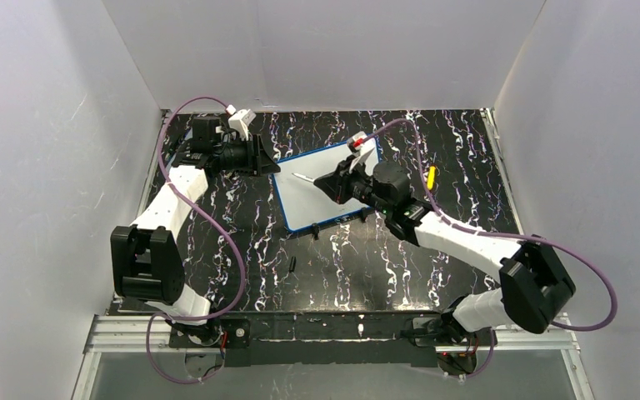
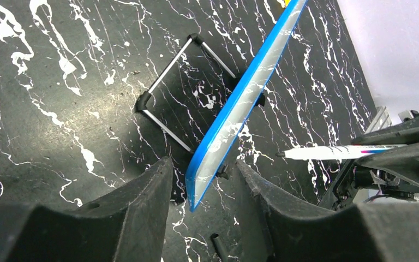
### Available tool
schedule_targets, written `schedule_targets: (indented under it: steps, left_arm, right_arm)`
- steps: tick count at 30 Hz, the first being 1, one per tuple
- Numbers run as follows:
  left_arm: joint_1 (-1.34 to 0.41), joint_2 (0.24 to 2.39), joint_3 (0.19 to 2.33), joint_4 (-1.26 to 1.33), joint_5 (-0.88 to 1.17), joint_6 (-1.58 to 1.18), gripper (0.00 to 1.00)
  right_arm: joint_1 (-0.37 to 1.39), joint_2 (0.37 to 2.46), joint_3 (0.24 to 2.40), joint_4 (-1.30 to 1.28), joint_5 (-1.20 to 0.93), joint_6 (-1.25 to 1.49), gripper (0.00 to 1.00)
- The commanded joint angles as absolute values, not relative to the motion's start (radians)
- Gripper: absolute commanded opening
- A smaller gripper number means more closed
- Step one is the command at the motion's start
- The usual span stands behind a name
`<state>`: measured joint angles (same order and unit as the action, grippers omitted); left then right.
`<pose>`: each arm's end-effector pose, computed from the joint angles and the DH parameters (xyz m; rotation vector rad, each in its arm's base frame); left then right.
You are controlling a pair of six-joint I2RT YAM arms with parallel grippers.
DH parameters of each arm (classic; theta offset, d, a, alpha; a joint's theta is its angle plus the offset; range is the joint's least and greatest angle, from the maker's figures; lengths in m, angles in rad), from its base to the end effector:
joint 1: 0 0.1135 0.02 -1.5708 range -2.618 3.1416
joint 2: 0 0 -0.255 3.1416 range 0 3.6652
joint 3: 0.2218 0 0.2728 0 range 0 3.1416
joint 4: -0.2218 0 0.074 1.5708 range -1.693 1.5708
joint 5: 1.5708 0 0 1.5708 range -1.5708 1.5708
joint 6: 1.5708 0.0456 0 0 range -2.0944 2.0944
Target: Write a sentence on the whiteboard
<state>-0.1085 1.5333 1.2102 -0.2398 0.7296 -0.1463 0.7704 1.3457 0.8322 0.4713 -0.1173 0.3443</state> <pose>0.3677 -0.0706 0.2831 0.3952 2.0699 -0.9256 0.2428 0.2431 0.2786 -0.4518 1.6373 0.9444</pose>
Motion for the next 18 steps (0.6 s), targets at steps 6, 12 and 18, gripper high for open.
schedule_targets:
  steps: [6, 12, 18]
  left_arm:
    - [-0.104, 1.525, 1.205, -0.237, 0.788, -0.107, 0.37]
    - [-0.105, 1.527, 1.204, -0.241, 0.779, -0.096, 0.3]
    - [-0.106, 1.529, 1.201, -0.239, 0.775, -0.085, 0.23]
  right_arm:
    - [0.8, 1.444, 0.956, 0.577, -0.091, 0.3, 0.01]
    - [0.815, 1.478, 0.973, 0.574, -0.08, 0.286, 0.01]
    - [0.822, 1.497, 0.981, 0.576, -0.06, 0.279, 0.01]
